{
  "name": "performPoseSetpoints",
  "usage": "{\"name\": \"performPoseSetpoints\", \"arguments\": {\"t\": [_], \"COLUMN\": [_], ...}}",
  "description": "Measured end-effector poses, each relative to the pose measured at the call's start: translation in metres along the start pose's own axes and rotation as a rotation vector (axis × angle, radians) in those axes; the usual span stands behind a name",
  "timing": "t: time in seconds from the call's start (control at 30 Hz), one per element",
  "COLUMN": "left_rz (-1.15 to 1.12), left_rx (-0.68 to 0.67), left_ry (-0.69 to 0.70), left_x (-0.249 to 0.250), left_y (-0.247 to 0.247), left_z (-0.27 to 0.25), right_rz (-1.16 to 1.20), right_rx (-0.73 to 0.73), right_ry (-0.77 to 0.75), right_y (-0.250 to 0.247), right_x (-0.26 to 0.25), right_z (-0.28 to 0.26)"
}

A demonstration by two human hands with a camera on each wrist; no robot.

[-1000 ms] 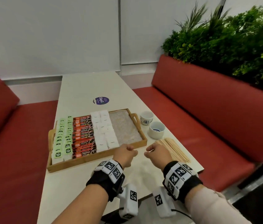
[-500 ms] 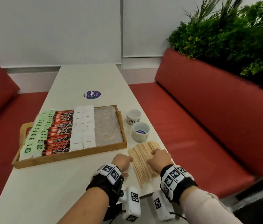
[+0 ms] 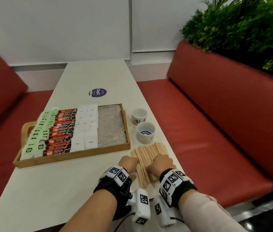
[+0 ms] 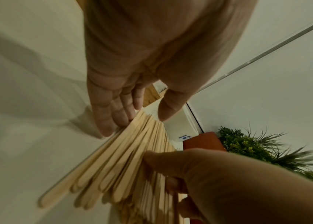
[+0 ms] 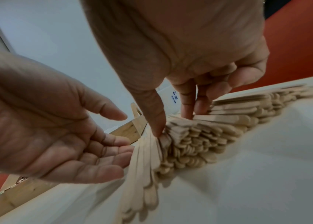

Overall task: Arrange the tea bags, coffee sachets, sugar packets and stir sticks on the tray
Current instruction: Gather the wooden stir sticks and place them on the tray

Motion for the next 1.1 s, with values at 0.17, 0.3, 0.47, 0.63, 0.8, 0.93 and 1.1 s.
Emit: {"name": "performPoseSetpoints", "arguments": {"t": [0.17,0.3,0.47,0.63,0.8,0.93,1.1], "left_rz": [0.039,0.050,0.081,0.138,0.321,0.542,0.766], "left_rx": [-0.011,-0.002,0.014,0.056,0.090,0.137,0.145], "left_ry": [0.020,0.026,0.055,0.035,0.021,0.027,0.072], "left_x": [0.000,0.002,0.005,0.006,0.010,0.014,0.021], "left_y": [0.001,-0.002,-0.008,-0.015,-0.019,-0.021,-0.015], "left_z": [0.005,0.005,0.011,0.018,0.021,0.022,0.024], "right_rz": [-0.031,-0.036,-0.017,0.063,0.128,0.203,0.244], "right_rx": [0.016,-0.007,-0.029,-0.077,-0.161,-0.227,-0.254], "right_ry": [-0.023,-0.041,-0.056,-0.086,-0.174,-0.231,-0.245], "right_y": [0.002,0.005,0.007,0.011,0.016,0.016,0.014], "right_x": [-0.009,-0.016,-0.027,-0.038,-0.049,-0.047,-0.042], "right_z": [-0.002,-0.003,-0.009,-0.017,-0.027,-0.030,-0.026]}}
Point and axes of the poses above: each hand's wrist, its own z-axis towards the middle knuckle, its own y-axis out of the palm, x = y × z, the point moved 7 cm from there along z, towards the middle knuckle, and after that the axes turned 11 degrees about -z, right-handed, at the moved point
